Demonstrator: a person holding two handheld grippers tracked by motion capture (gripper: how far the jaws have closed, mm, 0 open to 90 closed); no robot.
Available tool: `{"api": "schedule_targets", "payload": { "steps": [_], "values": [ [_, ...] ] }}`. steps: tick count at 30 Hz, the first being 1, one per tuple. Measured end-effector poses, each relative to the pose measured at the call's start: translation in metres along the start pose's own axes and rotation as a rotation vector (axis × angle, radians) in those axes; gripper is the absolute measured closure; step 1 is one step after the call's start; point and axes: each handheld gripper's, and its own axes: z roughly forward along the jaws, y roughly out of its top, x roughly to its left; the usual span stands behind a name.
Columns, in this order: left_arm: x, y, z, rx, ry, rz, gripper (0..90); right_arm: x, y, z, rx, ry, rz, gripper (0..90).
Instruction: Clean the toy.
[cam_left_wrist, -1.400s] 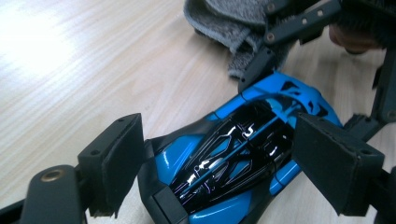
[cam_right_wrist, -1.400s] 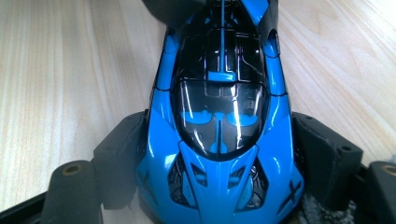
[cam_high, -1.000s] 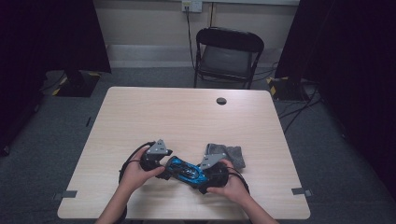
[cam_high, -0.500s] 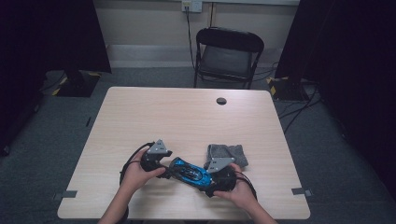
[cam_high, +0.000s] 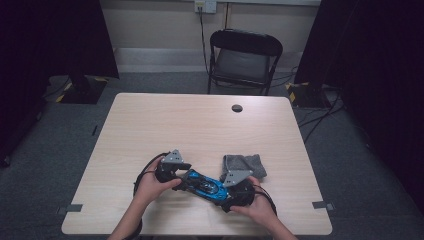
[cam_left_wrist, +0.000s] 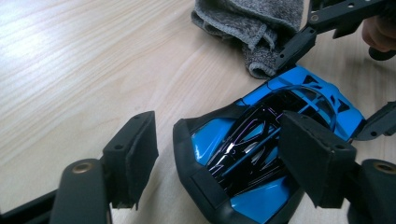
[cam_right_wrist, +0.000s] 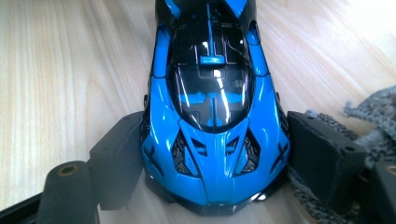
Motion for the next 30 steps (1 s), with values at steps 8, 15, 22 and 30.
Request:
{"api": "schedule_targets", "payload": {
  "steps": [8, 15, 22, 30],
  "values": [
    [-0.003, 0.003, 0.002, 0.005, -0.031, -0.005, 30.2, -0.001, 0.000, 0.000, 0.002, 0.020, -0.022, 26.0],
    [-0.005, 0.002, 0.001, 0.008, -0.023, 0.000, 27.0, -0.003, 0.004, 0.001, 0.019, 0.036, -0.039, 26.4],
    [-0.006, 0.000, -0.004, 0.021, -0.004, 0.017, 25.8, -0.003, 0.005, 0.003, 0.012, 0.048, -0.050, 26.5],
    [-0.005, -0.003, -0.017, 0.011, 0.010, 0.027, 25.0, -0.001, 0.010, 0.009, 0.009, 0.090, -0.082, 26.5]
  ]
}}
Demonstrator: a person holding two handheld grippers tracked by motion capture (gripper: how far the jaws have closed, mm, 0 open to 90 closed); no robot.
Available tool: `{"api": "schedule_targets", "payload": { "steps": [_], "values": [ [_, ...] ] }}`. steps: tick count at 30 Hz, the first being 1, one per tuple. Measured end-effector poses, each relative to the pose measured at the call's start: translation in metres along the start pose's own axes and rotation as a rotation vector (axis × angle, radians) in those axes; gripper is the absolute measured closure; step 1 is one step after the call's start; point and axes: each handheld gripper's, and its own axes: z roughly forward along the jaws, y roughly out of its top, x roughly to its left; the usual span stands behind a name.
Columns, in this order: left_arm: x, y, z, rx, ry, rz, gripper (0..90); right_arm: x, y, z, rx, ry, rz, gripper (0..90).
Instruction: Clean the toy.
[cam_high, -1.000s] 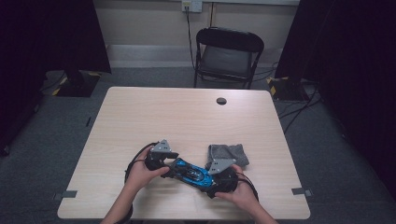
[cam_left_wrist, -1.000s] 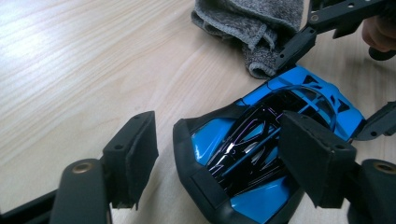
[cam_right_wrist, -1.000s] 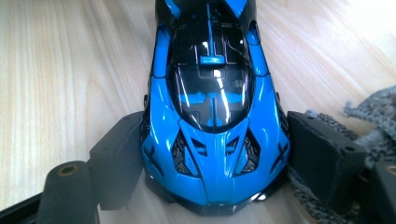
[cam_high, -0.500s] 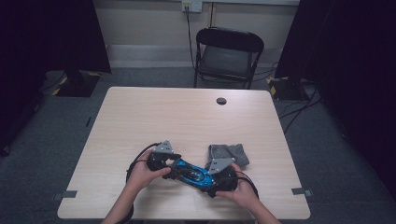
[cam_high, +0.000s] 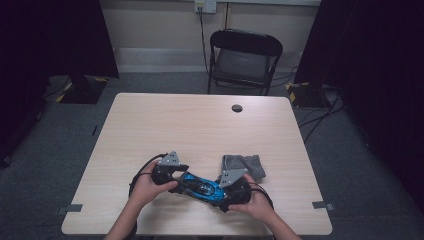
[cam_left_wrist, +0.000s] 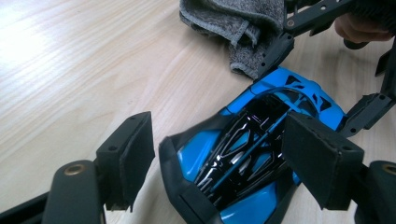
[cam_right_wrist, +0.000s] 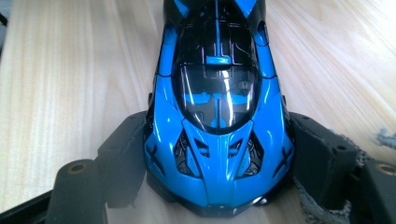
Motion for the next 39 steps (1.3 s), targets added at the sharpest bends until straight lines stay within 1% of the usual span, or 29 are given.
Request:
{"api": "schedule_targets", "payload": {
  "steps": [4, 8, 10, 14, 16, 18, 20, 23, 27, 30, 33, 35, 36, 37, 39],
  "values": [
    [0.001, -0.002, -0.004, 0.008, 0.008, 0.005, 24.9, -0.001, 0.003, 0.004, -0.004, 0.014, -0.011, 26.4],
    [0.000, -0.006, -0.004, 0.009, 0.005, -0.002, 24.9, -0.002, 0.004, 0.005, -0.003, 0.006, 0.004, 25.9],
    [-0.001, -0.007, -0.003, 0.011, 0.005, -0.002, 24.9, 0.000, 0.003, 0.004, -0.005, -0.009, 0.010, 25.0],
    [-0.001, -0.009, -0.002, 0.027, 0.005, 0.000, 24.3, 0.003, -0.001, 0.000, -0.014, -0.036, 0.047, 22.4],
    [-0.002, -0.009, -0.001, 0.029, 0.004, 0.005, 24.3, 0.004, -0.002, -0.004, -0.015, -0.048, 0.048, 22.0],
    [-0.003, -0.010, 0.000, 0.029, -0.005, 0.002, 24.3, 0.005, -0.004, -0.007, -0.017, -0.059, 0.045, 21.6],
    [-0.004, -0.009, 0.001, 0.028, -0.011, 0.003, 24.2, 0.004, -0.006, -0.009, -0.017, -0.060, 0.051, 21.8],
    [-0.005, -0.008, 0.003, 0.032, -0.016, 0.008, 23.5, 0.003, -0.006, -0.009, -0.023, -0.065, 0.039, 23.0],
    [-0.004, -0.007, 0.002, 0.035, -0.017, -0.005, 22.7, -0.002, -0.005, -0.008, -0.014, -0.074, 0.036, 22.9],
    [-0.003, -0.008, 0.001, 0.041, -0.018, 0.009, 22.2, -0.007, -0.005, -0.007, -0.004, -0.082, 0.042, 22.3],
    [-0.001, -0.009, 0.001, 0.043, -0.012, 0.012, 21.2, -0.013, -0.003, -0.006, 0.001, -0.086, 0.048, 23.0],
    [-0.001, -0.010, 0.001, 0.038, -0.016, 0.015, 21.7, -0.017, -0.002, -0.006, -0.004, -0.086, 0.062, 22.6],
    [0.000, -0.010, 0.000, 0.036, -0.018, 0.015, 22.1, -0.019, -0.002, -0.006, -0.020, -0.082, 0.069, 22.8],
    [0.000, -0.010, 0.000, 0.034, -0.018, 0.016, 22.4, -0.021, -0.001, -0.007, -0.027, -0.079, 0.081, 22.1],
    [0.001, -0.010, -0.001, 0.024, -0.010, 0.019, 22.6, -0.023, 0.002, -0.008, -0.039, -0.086, 0.103, 20.2]
  ]
}}
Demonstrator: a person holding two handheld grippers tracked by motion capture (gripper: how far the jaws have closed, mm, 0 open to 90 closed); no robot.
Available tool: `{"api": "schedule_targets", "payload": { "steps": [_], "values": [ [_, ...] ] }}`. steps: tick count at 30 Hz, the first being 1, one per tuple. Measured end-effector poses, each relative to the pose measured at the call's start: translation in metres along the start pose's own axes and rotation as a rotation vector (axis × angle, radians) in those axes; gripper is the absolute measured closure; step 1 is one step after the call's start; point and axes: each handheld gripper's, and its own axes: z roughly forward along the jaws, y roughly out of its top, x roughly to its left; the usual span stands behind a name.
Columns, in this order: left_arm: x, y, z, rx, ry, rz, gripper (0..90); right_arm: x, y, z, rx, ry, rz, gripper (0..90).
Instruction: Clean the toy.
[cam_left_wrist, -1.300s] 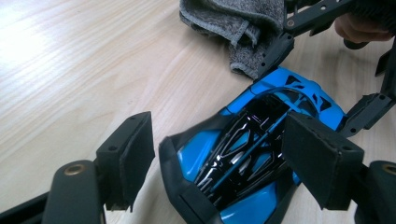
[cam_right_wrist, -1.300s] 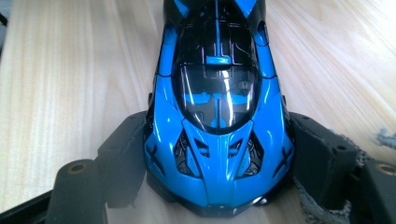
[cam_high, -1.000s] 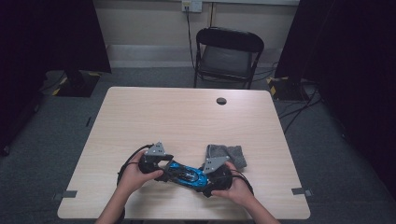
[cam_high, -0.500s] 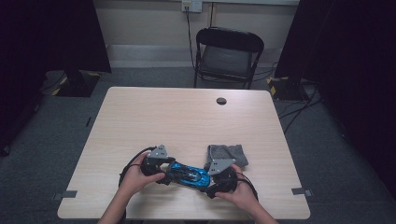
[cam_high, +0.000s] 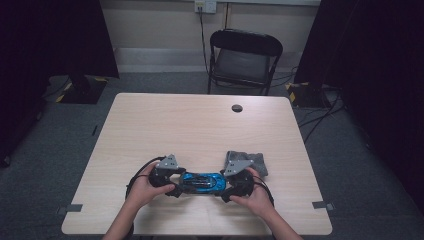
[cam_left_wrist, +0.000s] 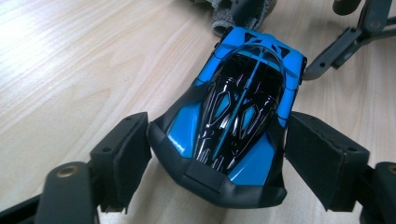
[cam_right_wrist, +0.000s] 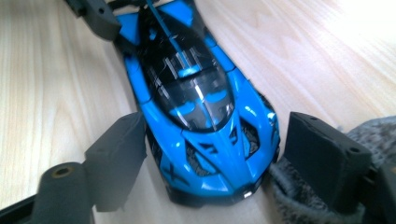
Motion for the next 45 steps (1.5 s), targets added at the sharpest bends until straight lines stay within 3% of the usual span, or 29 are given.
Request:
{"api": "schedule_targets", "payload": {
  "steps": [4, 11, 14, 18, 21, 29, 34, 37, 41, 45],
  "values": [
    [0.002, 0.005, -0.002, -0.014, 0.031, 0.030, 20.2, -0.002, 0.002, 0.001, 0.008, 0.005, -0.001, 20.9],
    [-0.002, 0.016, 0.007, 0.004, 0.010, 0.076, 20.2, -0.002, -0.001, 0.001, 0.001, 0.002, 0.015, 21.1],
    [-0.004, 0.015, 0.013, 0.035, -0.002, 0.098, 20.2, -0.002, -0.004, 0.001, 0.000, 0.003, 0.023, 21.1],
    [-0.005, 0.013, 0.018, 0.031, -0.009, 0.097, 17.5, -0.001, -0.006, 0.001, 0.002, -0.004, 0.022, 21.5],
    [-0.005, 0.013, 0.020, 0.046, -0.010, 0.119, 16.6, 0.000, -0.006, 0.000, 0.011, -0.010, 0.013, 22.4],
    [-0.004, 0.012, 0.031, 0.088, -0.030, 0.117, 13.7, 0.001, -0.010, -0.001, 0.011, -0.012, 0.022, 22.3],
    [-0.005, 0.009, 0.035, 0.089, -0.032, 0.110, 12.0, 0.002, -0.010, 0.001, 0.013, -0.014, 0.015, 21.6],
    [-0.006, 0.008, 0.035, 0.106, -0.022, 0.148, 13.3, 0.002, -0.010, 0.001, 0.013, -0.017, 0.017, 21.3],
    [-0.007, 0.009, 0.033, 0.130, -0.017, 0.148, 15.1, 0.003, -0.010, 0.002, 0.019, -0.022, 0.011, 21.1],
    [-0.009, 0.005, 0.028, 0.124, -0.017, 0.153, 18.3, 0.003, -0.010, 0.002, 0.018, -0.027, 0.013, 21.4]
  ]
}}
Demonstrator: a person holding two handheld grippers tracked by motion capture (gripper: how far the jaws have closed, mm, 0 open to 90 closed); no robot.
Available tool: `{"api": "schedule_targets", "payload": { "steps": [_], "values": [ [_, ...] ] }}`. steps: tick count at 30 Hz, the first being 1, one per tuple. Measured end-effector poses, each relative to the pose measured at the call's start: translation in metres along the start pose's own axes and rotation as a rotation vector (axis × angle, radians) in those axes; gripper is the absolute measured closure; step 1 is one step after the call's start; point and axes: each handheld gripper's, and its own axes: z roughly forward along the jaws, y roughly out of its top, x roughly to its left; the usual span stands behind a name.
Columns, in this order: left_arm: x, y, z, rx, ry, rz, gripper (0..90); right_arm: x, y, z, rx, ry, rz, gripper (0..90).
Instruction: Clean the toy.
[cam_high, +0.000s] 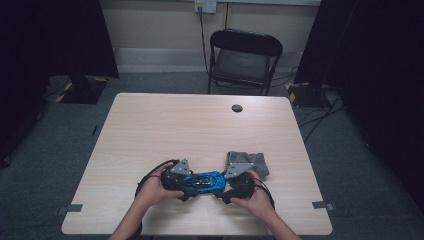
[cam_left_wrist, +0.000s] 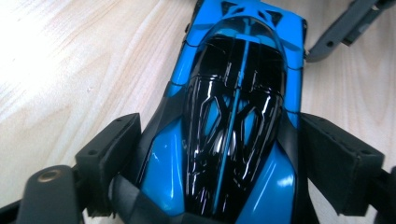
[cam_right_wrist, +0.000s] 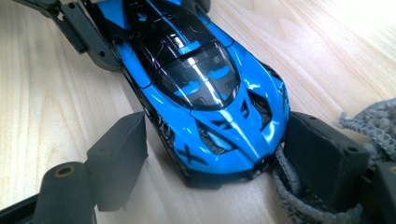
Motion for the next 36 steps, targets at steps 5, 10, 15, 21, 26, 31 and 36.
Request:
{"api": "schedule_targets", "payload": {
  "steps": [5, 10, 15, 21, 26, 31, 36],
  "values": [
    [-0.004, -0.006, -0.005, -0.013, 0.006, -0.008, 22.8, 0.001, -0.002, -0.002, -0.001, -0.002, 0.005, 21.3],
    [-0.009, -0.009, -0.009, -0.010, 0.025, -0.024, 23.3, 0.003, -0.003, -0.004, 0.002, -0.007, 0.002, 21.2],
    [-0.010, -0.009, -0.009, -0.014, 0.032, -0.035, 23.3, 0.004, -0.002, -0.005, 0.003, -0.009, 0.004, 21.2],
    [-0.009, -0.006, -0.007, -0.022, 0.028, -0.026, 22.5, 0.004, -0.004, -0.004, -0.004, -0.003, 0.007, 21.3],
    [-0.008, 0.006, -0.006, -0.062, 0.020, -0.027, 21.4, 0.005, -0.005, -0.003, -0.003, -0.006, 0.001, 20.2],
    [-0.009, 0.017, 0.000, -0.047, 0.012, -0.015, 21.0, 0.006, -0.006, -0.001, -0.004, 0.000, 0.002, 20.3],
    [-0.009, 0.017, 0.010, -0.023, 0.014, -0.031, 19.9, 0.008, -0.006, 0.000, -0.007, 0.001, 0.000, 18.9]
  ]
}}
